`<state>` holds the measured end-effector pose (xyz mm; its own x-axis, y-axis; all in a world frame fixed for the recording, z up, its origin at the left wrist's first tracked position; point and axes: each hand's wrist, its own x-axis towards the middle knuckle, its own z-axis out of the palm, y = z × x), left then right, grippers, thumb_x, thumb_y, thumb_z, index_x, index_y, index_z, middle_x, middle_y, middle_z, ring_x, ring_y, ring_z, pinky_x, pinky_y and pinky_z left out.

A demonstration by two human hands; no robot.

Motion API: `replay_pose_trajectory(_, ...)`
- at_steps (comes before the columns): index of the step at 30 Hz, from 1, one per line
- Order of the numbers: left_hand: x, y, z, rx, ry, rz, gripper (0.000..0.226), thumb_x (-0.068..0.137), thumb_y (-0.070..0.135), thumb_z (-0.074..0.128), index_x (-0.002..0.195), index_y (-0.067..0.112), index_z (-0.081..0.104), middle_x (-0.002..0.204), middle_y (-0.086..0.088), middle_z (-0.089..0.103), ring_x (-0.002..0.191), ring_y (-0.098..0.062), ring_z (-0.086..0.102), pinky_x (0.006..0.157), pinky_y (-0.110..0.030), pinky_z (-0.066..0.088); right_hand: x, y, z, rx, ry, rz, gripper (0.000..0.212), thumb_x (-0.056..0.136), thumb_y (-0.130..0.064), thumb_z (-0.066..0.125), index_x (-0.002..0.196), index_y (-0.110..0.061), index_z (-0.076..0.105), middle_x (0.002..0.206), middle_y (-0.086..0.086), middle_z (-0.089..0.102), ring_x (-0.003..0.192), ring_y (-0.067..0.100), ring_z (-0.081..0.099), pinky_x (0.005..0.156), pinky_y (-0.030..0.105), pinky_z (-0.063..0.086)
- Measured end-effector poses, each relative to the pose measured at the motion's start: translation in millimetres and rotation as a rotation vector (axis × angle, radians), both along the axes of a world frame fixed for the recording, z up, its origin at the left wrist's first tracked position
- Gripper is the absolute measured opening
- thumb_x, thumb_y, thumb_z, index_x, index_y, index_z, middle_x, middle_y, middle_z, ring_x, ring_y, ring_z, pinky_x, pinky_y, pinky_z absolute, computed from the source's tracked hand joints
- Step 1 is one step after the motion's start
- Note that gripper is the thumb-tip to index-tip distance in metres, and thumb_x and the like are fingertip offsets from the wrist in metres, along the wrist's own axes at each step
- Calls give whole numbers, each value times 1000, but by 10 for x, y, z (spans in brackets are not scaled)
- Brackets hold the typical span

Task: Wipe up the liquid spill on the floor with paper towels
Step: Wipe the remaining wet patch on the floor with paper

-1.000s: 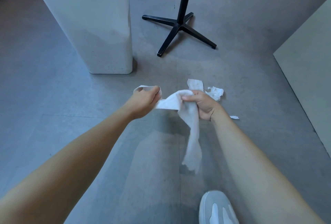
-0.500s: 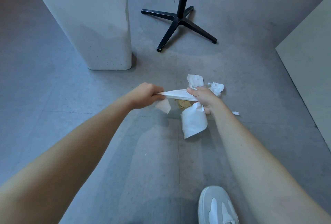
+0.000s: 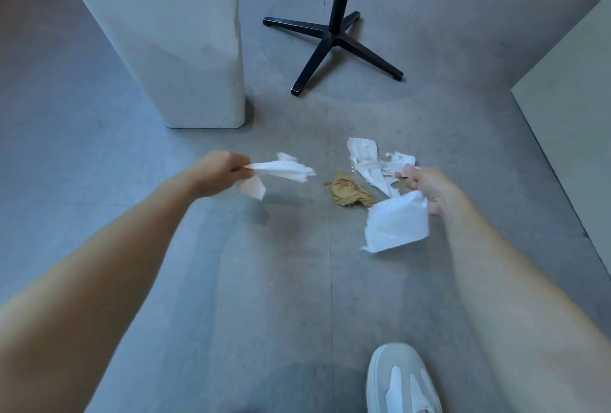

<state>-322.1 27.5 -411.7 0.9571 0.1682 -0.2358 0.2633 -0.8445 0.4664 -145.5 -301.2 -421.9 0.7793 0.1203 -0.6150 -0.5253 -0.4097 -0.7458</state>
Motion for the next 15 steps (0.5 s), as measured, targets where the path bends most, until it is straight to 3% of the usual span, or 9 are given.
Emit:
replay_pose_trajectory(3, -36, 24, -48, -33, -7, 131, 25, 98, 22, 49, 76, 11, 51, 68, -5, 51, 67, -26, 46, 54, -29, 32, 0, -35, 72, 73, -19, -54, 26, 99, -23, 47, 90, -5, 63, 65, 3, 59, 46, 11, 51, 47, 21, 42)
replay_pose_trajectory(5, 63, -109, -72, -125, -46, 232, 26, 100, 26, 44, 79, 11, 50, 69, -2, 49, 63, -22, 45, 53, -30, 31, -71, 174, 93, 126, -7, -13, 30, 96, -28, 53, 111, -4, 62, 93, 7, 69, 77, 19, 65, 70, 30, 53)
replay_pose_trajectory(7, 166, -238, -88, -319, -88, 356, 30, 101, 35, 40, 87, 10, 50, 74, -1, 50, 65, -19, 46, 55, -31, 34, -138, 429, 98, 102, -41, 47, 52, 84, -39, 64, 126, -9, 58, 122, 5, 63, 111, 22, 60, 99, 37, 46)
replay_pose_trajectory(8, 198, -289, -96, -420, -104, 402, 33, 100, 39, 39, 89, 11, 50, 75, 0, 51, 67, -19, 47, 56, -31, 35, -171, 547, 103, 110, -67, 71, 57, 79, -45, 66, 126, -12, 60, 125, 2, 62, 116, 21, 57, 104, 39, 42)
replay_pose_trajectory(10, 241, -390, -101, -555, -125, 437, 37, 99, 45, 39, 83, 13, 48, 75, 0, 52, 68, -18, 48, 58, -30, 36, -309, 769, 211, 139, -109, 62, 44, 83, -44, 61, 113, -13, 66, 116, -4, 66, 109, 16, 60, 101, 35, 45)
replay_pose_trajectory(12, 251, -471, -59, -636, -120, 440, 37, 99, 44, 42, 77, 16, 49, 74, -1, 51, 67, -17, 47, 59, -27, 35, -438, 946, 338, 296, -101, -33, 26, 95, -36, 52, 95, -15, 67, 104, -6, 69, 95, 14, 62, 94, 30, 47)
replay_pose_trajectory(15, 268, -519, -13, -747, -103, 439, 25, 93, 39, 57, 78, 19, 55, 75, -1, 52, 67, -15, 48, 60, -27, 36, -487, 1102, 419, 706, 19, -256, 30, 100, -36, 40, 101, -17, 64, 118, 2, 60, 98, 23, 57, 95, 44, 46)
